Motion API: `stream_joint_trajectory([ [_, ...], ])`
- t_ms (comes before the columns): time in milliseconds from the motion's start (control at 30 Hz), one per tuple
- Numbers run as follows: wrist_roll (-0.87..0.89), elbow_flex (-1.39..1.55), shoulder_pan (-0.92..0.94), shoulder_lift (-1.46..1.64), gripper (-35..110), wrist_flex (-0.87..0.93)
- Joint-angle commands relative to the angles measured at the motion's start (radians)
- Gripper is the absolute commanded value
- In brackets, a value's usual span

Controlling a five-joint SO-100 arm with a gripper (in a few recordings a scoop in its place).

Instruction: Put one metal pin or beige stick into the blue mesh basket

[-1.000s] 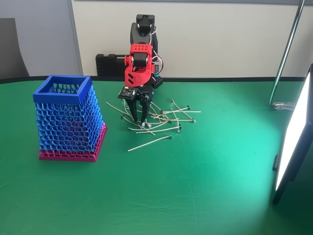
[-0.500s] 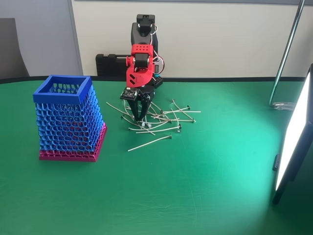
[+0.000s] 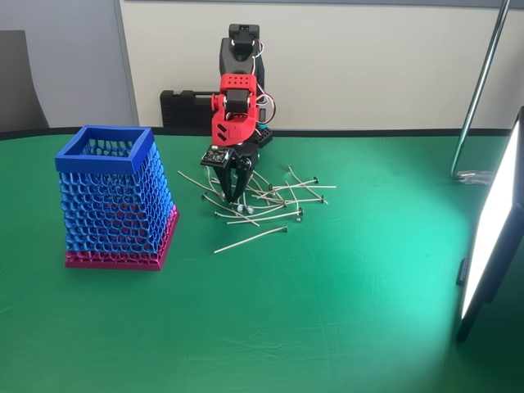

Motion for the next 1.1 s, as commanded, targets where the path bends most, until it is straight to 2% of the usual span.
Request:
stream_joint_trajectory([
  [0,0.014,-0.028,-0.017,0.067,1,-0.008],
  [1067,0.121,0.109,-0.060,0.526,1,0.072],
])
